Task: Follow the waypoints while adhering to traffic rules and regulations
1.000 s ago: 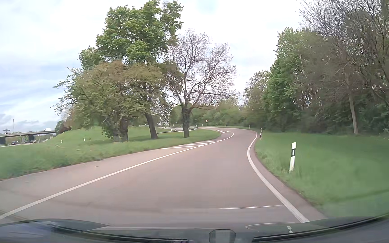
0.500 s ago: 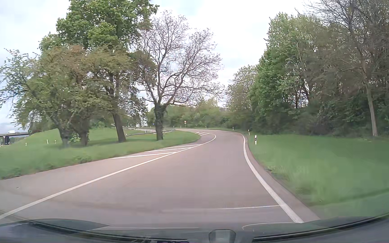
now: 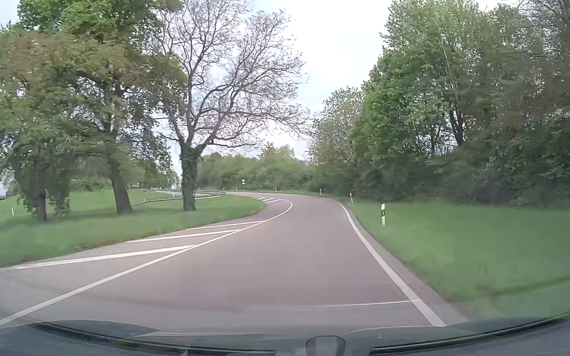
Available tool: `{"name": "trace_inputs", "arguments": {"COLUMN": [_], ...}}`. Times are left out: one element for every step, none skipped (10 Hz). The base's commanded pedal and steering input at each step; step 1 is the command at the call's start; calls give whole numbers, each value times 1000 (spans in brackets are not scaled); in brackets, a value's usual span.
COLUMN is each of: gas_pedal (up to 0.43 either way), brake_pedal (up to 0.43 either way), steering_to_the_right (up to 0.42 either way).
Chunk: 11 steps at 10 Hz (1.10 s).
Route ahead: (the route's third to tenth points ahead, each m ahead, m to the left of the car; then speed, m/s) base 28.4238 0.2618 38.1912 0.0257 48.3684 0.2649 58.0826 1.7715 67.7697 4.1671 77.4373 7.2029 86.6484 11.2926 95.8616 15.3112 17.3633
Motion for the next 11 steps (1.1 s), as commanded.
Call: {"name": "trace_inputs", "arguments": {"gas_pedal": [157, 157, 157, 157, 150, 150, 150, 150, 150, 150, 150], "brake_pedal": [0, 0, 0, 0, 0, 0, 0, 0, 0, 0, 0], "steering_to_the_right": [32, 31, 30, 26, 20, 13, 7, 5, 5, 5, 3]}}
